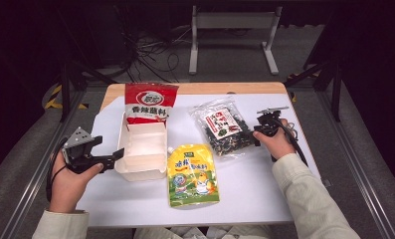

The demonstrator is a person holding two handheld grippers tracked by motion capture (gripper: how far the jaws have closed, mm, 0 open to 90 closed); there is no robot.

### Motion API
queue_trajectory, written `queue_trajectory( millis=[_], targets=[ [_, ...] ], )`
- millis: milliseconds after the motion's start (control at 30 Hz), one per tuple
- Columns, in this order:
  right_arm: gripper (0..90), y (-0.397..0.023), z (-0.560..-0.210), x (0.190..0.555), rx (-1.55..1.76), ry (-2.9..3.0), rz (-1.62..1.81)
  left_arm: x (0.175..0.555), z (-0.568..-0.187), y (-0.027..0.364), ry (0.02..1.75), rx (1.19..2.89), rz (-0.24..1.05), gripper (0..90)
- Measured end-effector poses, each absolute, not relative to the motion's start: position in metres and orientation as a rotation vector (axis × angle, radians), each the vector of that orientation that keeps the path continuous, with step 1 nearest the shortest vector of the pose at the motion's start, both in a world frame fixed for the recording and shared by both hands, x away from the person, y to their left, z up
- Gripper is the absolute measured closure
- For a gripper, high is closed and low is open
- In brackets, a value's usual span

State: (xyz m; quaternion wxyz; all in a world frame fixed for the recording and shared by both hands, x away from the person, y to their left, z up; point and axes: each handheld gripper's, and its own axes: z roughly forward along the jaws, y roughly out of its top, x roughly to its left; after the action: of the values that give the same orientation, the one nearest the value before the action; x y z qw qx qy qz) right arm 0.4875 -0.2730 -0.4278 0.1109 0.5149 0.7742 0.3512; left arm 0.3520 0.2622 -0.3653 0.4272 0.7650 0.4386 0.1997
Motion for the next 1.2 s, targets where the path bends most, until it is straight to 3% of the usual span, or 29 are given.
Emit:
queue_trajectory(
  millis=[267,400,700,867,933,1000,1133,1200],
  targets=[
    [9.3,-0.269,-0.441,0.489,1.614,2.295,1.057,0.352,-0.366,0.261,1.102,1.922,0.511,11.2],
    [11.2,-0.268,-0.441,0.489,1.604,2.3,1.055,0.353,-0.366,0.258,1.097,1.927,0.509,11.3],
    [27.2,-0.268,-0.439,0.486,1.591,2.337,1.051,0.353,-0.366,0.257,1.093,1.932,0.511,11.3],
    [45.0,-0.267,-0.433,0.482,1.562,2.395,0.991,0.352,-0.366,0.255,1.093,1.927,0.51,11.3],
    [48.1,-0.267,-0.431,0.481,1.561,2.402,0.969,0.352,-0.366,0.255,1.091,1.929,0.513,11.3],
    [57.9,-0.27,-0.428,0.479,1.569,2.417,0.956,0.353,-0.366,0.255,1.092,1.932,0.515,11.3],
    [64.5,-0.272,-0.426,0.477,1.551,2.439,0.936,0.354,-0.367,0.254,1.088,1.934,0.512,11.3],
    [74.6,-0.272,-0.422,0.474,1.526,2.452,0.906,0.354,-0.366,0.253,1.088,1.934,0.508,11.3]
  ],
)
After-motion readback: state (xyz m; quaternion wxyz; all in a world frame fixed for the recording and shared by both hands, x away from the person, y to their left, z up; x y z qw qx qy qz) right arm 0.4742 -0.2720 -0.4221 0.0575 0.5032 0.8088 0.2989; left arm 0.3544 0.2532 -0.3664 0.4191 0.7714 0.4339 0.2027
